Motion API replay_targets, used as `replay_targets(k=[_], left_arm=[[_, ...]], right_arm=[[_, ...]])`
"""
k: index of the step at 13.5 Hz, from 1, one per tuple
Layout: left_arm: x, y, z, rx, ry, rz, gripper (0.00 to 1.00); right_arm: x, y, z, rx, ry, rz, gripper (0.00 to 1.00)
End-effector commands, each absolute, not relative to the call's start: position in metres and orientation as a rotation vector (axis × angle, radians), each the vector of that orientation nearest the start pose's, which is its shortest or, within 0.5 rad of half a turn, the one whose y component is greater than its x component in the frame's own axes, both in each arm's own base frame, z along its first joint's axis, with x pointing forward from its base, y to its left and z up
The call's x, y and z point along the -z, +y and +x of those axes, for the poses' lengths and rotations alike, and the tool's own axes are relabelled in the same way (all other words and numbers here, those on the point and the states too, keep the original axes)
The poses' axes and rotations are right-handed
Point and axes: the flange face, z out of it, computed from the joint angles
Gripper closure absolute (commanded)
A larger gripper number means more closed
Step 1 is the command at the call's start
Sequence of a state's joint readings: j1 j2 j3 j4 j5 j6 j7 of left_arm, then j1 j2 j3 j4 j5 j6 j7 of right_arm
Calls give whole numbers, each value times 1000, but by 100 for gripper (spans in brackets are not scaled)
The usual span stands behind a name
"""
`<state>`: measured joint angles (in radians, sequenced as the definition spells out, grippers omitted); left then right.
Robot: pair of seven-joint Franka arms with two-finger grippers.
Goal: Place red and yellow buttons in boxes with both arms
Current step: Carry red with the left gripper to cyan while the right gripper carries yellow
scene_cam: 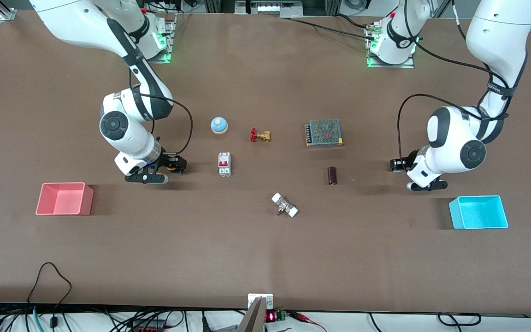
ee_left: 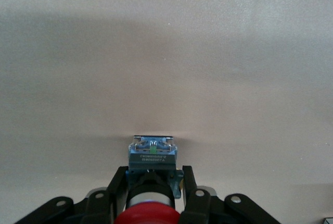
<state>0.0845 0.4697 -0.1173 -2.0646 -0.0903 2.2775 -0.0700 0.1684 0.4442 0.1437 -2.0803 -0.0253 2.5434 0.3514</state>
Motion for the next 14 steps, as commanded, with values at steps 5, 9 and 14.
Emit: replay_targets(k=[5, 9, 14], left_arm=[[-259, -2, 587, -258, -216, -3227, 58], [-326, 64, 623, -257, -353, -3222, 60], [-334, 138, 660, -138, -414, -3148, 62]], right_arm=[[-210, 186, 559, -6, 20, -3097, 2], [-211, 191, 559, -5, 7, -3093, 36], [-209, 191, 559, -8, 7, -3093, 70]])
